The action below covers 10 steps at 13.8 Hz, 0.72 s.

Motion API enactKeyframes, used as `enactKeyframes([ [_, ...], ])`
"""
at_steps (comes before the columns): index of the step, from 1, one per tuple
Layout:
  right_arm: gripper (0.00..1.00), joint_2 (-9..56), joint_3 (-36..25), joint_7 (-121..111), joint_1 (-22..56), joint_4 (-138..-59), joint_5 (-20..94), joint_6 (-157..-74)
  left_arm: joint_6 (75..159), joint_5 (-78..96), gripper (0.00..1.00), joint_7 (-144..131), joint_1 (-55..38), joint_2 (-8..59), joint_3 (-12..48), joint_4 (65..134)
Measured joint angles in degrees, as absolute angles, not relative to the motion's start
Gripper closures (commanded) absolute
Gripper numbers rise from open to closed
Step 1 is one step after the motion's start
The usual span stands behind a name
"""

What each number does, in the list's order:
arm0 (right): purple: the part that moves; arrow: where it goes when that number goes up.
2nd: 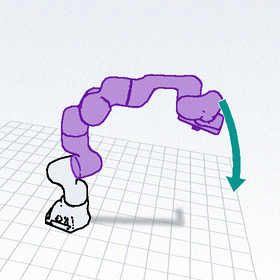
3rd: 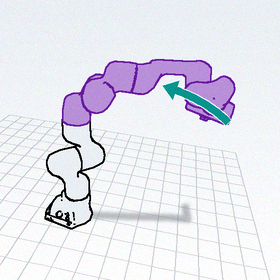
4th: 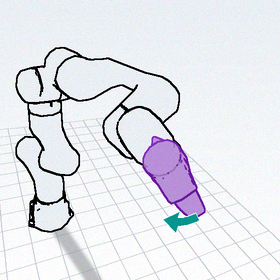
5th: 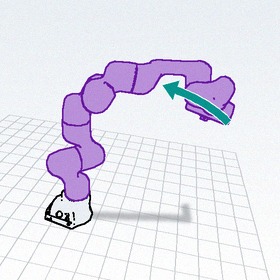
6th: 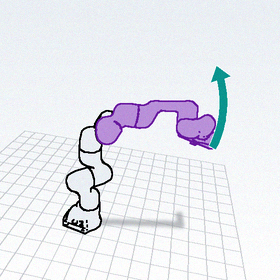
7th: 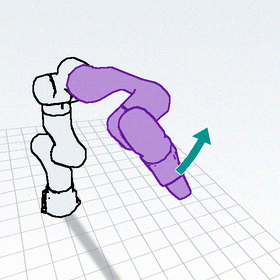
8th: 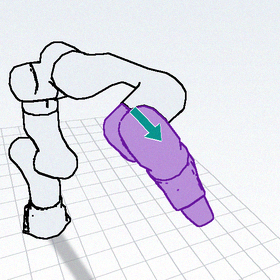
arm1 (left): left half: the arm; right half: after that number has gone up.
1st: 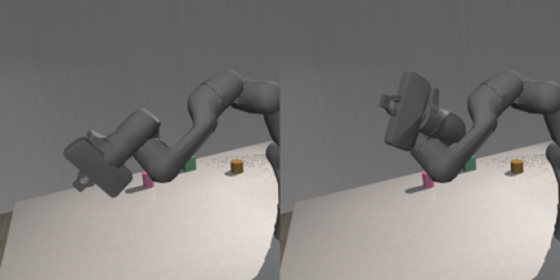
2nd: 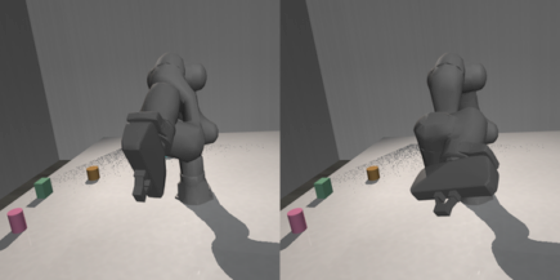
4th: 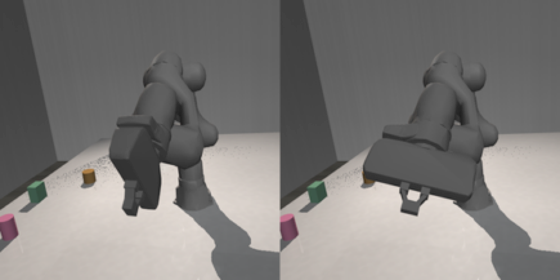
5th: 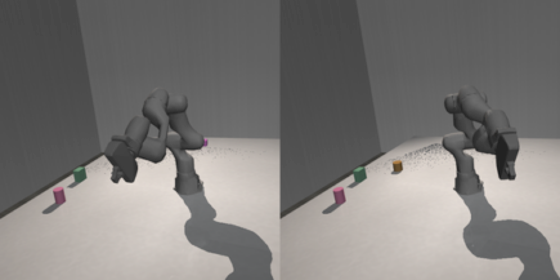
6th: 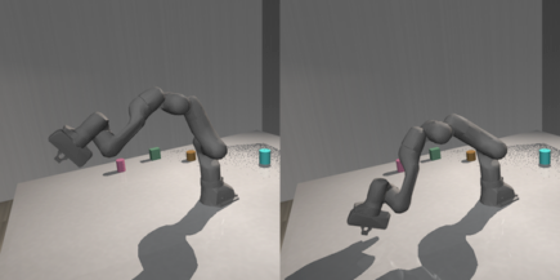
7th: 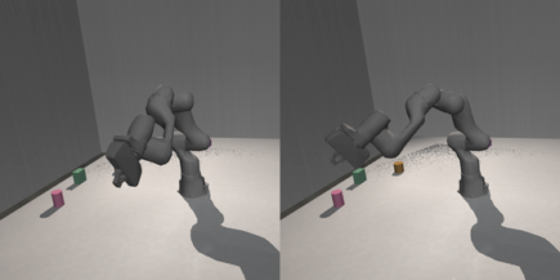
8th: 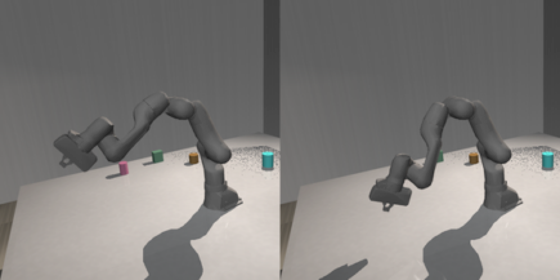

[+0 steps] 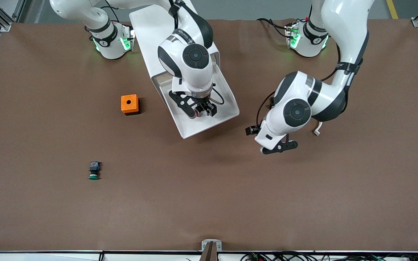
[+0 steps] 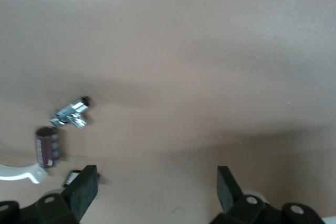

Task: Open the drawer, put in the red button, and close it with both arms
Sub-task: 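Lower the red button into the drawer and open the right gripper, then push the drawer shut with the left gripper while the right gripper withdraws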

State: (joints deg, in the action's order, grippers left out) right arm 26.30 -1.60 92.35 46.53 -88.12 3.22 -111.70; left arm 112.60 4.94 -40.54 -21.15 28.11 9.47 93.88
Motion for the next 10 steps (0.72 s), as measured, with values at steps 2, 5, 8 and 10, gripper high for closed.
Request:
enactKeyframes([
  [2, 0.00, 24.39, -1.75, 89.38, 42.89, -82.64, 3.22, -102.12, 114.25, 4.94, 0.00, -44.55, -23.48, 29.82, 9.51, 92.80],
  [5, 0.00, 20.55, -2.12, 74.91, 36.23, -75.31, 3.24, -88.50, 116.73, 4.94, 0.00, -47.42, -25.98, 32.00, 9.55, 92.04],
  [8, 0.00, 15.50, -2.35, 56.55, 28.79, -74.00, 3.22, -83.22, 116.93, 4.94, 0.00, -48.22, -28.21, 32.83, 9.58, 91.74],
  [10, 0.00, 12.89, -2.48, 44.56, 23.37, -74.22, 3.22, -81.24, 116.47, 4.94, 0.00, -50.36, -29.29, 32.82, 9.61, 91.52],
])
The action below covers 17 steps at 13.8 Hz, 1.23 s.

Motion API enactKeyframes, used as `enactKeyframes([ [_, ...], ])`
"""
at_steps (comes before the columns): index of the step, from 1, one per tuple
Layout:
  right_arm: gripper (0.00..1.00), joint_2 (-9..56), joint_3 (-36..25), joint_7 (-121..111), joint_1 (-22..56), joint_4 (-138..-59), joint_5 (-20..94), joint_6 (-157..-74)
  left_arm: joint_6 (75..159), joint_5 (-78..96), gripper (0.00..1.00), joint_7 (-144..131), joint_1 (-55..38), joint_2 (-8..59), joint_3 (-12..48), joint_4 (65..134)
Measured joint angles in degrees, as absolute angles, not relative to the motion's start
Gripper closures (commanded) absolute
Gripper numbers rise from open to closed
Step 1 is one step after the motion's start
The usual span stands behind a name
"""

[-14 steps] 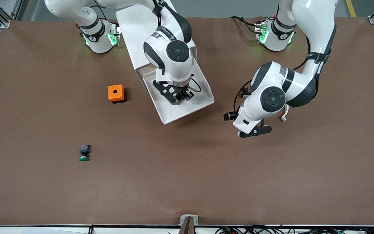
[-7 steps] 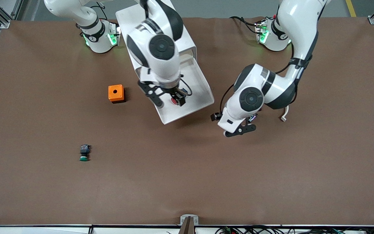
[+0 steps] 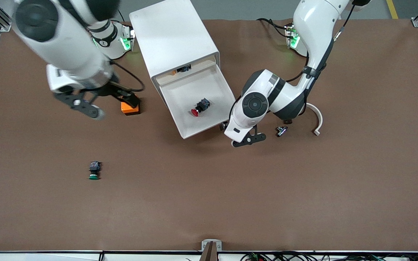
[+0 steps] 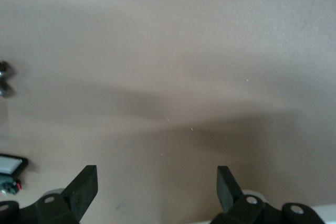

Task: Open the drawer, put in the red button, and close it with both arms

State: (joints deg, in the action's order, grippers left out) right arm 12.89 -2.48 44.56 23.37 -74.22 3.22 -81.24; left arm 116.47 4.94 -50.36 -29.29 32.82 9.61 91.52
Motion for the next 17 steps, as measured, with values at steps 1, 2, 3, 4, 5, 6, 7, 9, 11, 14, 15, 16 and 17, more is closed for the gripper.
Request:
enactKeyframes([
  [1, 0.00, 11.84, -2.54, 39.05, 20.78, -74.68, 3.19, -80.88, 115.59, 4.93, 0.00, -51.56, -30.03, 32.79, 9.62, 91.40],
  [2, 0.00, 10.87, -2.60, 33.88, 18.33, -75.44, 3.18, -80.71, 114.42, 4.85, 0.00, -52.58, -30.82, 32.74, 9.61, 91.24],
  [3, 0.00, 10.00, -2.63, 29.16, 16.01, -76.50, 3.17, -80.71, 112.96, 4.80, 0.00, -53.14, -31.51, 32.66, 9.58, 91.04],
  [4, 0.00, 9.17, -2.66, 24.64, 13.71, -77.68, 3.14, -80.82, 111.38, 4.77, 0.00, -53.35, -32.13, 32.57, 9.58, 90.83],
  [5, 0.00, 8.48, -2.68, 20.27, 11.46, -78.87, 3.12, -81.17, 109.76, 4.77, 0.00, -53.59, -32.74, 32.51, 9.58, 90.60],
  [6, 0.00, 7.84, -2.70, 16.10, 9.23, -80.08, 3.10, -81.85, 108.48, 4.76, 0.00, -53.74, -33.20, 32.46, 9.66, 90.40],
  [7, 0.00, 7.39, -2.72, 12.38, 7.22, -81.08, 3.09, -82.61, 107.66, 4.76, 0.00, -53.79, -33.49, 32.43, 10.02, 90.27],
  [9, 0.00, 6.88, -2.74, 7.44, 4.27, -82.14, 2.34, -83.41, 105.29, 4.76, 0.00, -53.99, -33.96, 32.42, 11.43, 90.29],
  [11, 0.00, 6.47, -2.71, 6.10, 3.61, -82.36, 0.57, -83.62, 104.28, 4.76, 0.00, -55.11, -35.05, 32.45, 12.25, 90.63],
  [14, 0.00, 4.95, -2.68, 4.29, 3.49, -83.46, -0.62, -85.06, 104.02, 4.87, 0.00, -56.40, -37.58, 32.55, 12.54, 91.21],
  [15, 0.00, 3.65, -2.68, 3.96, 3.41, -85.42, -1.25, -87.08, 104.01, 5.27, 0.00, -56.51, -38.41, 32.57, 12.61, 91.30],
  [16, 0.00, 1.82, -2.68, 3.74, 3.37, -88.44, -1.74, -89.96, 103.98, 6.03, 0.00, -56.67, -39.28, 32.59, 12.64, 91.34],
  [17, 0.00, -0.14, -2.68, 3.51, 3.35, -91.79, -2.07, -92.61, 103.97, 6.69, 0.00, -57.39, -40.21, 32.61, 12.67, 91.38],
])
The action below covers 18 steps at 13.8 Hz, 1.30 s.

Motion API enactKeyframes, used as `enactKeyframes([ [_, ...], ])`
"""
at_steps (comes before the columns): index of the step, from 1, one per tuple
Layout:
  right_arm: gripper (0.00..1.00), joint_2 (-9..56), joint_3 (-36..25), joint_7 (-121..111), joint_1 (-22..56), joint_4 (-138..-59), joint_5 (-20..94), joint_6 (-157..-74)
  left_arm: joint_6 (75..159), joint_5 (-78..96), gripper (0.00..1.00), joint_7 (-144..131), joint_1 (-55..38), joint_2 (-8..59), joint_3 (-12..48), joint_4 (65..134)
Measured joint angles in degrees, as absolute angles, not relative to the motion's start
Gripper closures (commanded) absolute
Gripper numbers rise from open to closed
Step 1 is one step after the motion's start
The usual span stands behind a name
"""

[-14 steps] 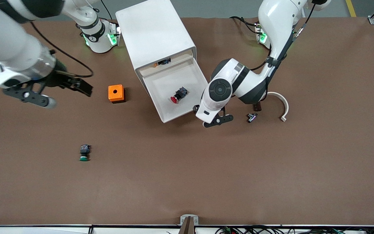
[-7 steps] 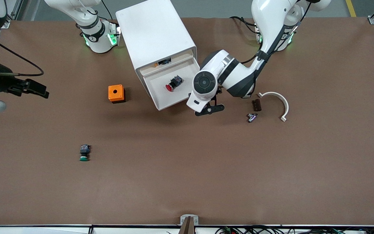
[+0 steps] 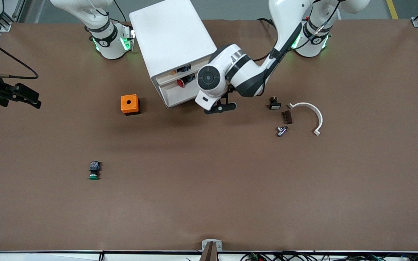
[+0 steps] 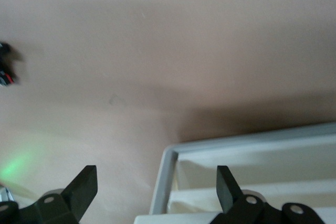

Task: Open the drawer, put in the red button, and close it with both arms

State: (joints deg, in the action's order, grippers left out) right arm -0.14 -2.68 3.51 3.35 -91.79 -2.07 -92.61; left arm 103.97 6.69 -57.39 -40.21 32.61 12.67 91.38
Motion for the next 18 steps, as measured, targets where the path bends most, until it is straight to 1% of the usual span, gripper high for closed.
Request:
enactKeyframes([
  [1, 0.00, -1.86, -2.68, 3.07, 3.34, -94.47, -2.29, -94.19, 103.97, 7.22, 0.00, -58.48, -41.09, 32.61, 12.69, 91.39],
  [3, 0.00, -3.94, -2.67, 1.84, 3.02, -96.48, -2.36, -94.77, 103.95, 7.85, 0.00, -60.11, -42.78, 32.61, 12.72, 91.43],
  [7, 0.00, -4.60, -2.67, 0.88, 2.16, -96.07, -2.36, -94.74, 103.98, 8.57, 0.00, -61.06, -45.21, 32.61, 12.70, 91.46],
  [12, 0.00, -4.53, -2.55, 0.79, 2.15, -94.50, -2.36, -92.60, 104.13, 8.59, 0.00, -61.07, -45.13, 32.62, 12.32, 91.29],
  [14, 0.00, -4.40, -2.53, 0.78, 2.13, -94.37, -2.36, -92.57, 104.47, 8.56, 0.00, -61.09, -44.33, 32.59, 9.83, 90.12],
  [16, 0.00, -4.26, -2.53, 0.78, 2.10, -94.27, -2.30, -92.56, 104.49, 6.92, 0.00, -60.78, -41.64, 32.49, 6.95, 87.54],
  [18, 0.00, -4.18, -2.51, 0.78, 2.09, -94.25, -2.29, -92.56, 104.40, 3.68, 0.00, -60.40, -37.76, 32.24, 6.03, 85.93],
])
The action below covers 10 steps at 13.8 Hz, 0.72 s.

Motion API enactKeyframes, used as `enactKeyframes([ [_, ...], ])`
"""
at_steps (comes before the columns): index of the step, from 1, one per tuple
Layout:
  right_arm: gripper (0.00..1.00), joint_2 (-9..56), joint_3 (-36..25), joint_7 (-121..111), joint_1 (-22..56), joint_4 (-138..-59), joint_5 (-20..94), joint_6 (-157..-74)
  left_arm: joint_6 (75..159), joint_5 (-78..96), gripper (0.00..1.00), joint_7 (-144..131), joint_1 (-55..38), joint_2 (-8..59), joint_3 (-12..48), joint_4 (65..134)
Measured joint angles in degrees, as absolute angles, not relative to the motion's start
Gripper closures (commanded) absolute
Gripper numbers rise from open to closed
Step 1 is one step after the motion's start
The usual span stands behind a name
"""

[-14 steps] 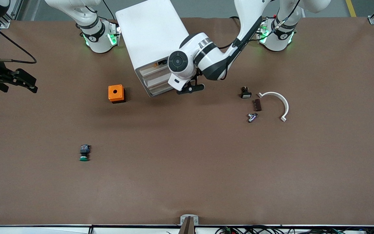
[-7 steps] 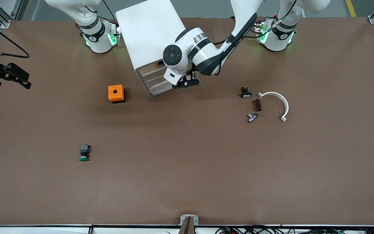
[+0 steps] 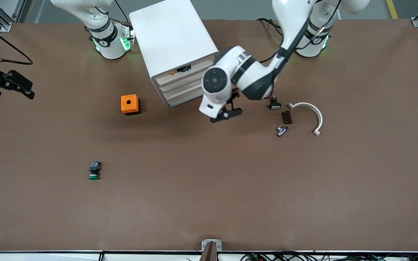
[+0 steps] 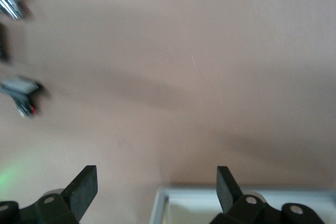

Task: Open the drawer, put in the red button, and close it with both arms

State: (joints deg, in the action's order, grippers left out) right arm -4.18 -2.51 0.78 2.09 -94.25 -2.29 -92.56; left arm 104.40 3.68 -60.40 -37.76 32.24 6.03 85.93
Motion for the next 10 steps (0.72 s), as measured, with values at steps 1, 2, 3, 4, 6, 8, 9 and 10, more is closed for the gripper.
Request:
enactKeyframes([
  [1, 0.00, -4.16, -2.48, 0.78, 2.09, -94.24, -2.29, -92.56, 104.40, 2.33, 0.00, -60.37, -36.02, 32.08, 5.95, 85.22],
  [2, 0.00, -4.16, -2.45, 0.78, 2.10, -94.23, -2.29, -92.56, 104.38, 1.25, 0.00, -60.37, -34.32, 31.64, 5.85, 84.51],
  [3, 0.00, -4.16, -2.41, 0.78, 2.10, -94.23, -2.29, -92.56, 104.28, 0.76, 0.00, -60.37, -32.44, 30.92, 5.78, 83.95],
  [4, 0.00, -4.15, -2.39, 0.78, 2.09, -94.23, -2.29, -92.56, 104.11, 0.61, 0.00, -60.37, -30.43, 29.87, 5.74, 83.66],
  [6, 0.00, -4.15, -2.35, 0.78, 2.09, -94.22, -2.29, -92.55, 103.71, 0.50, 0.00, -59.11, -26.21, 27.23, 5.68, 83.42],
  [8, 0.00, -4.15, -2.33, 0.78, 2.09, -94.21, -2.29, -92.55, 101.91, 0.48, 0.00, -53.92, -21.86, 24.14, 5.66, 83.24],
  [9, 0.00, -4.15, -2.29, 0.78, 2.09, -94.20, -2.29, -92.55, 99.99, 0.47, 0.00, -51.26, -19.76, 22.42, 5.66, 83.20],
  [10, 0.00, -4.15, -2.26, 0.78, 2.09, -94.20, -2.29, -92.55, 97.86, 0.47, 0.00, -48.64, -17.84, 20.70, 5.69, 83.17],
])
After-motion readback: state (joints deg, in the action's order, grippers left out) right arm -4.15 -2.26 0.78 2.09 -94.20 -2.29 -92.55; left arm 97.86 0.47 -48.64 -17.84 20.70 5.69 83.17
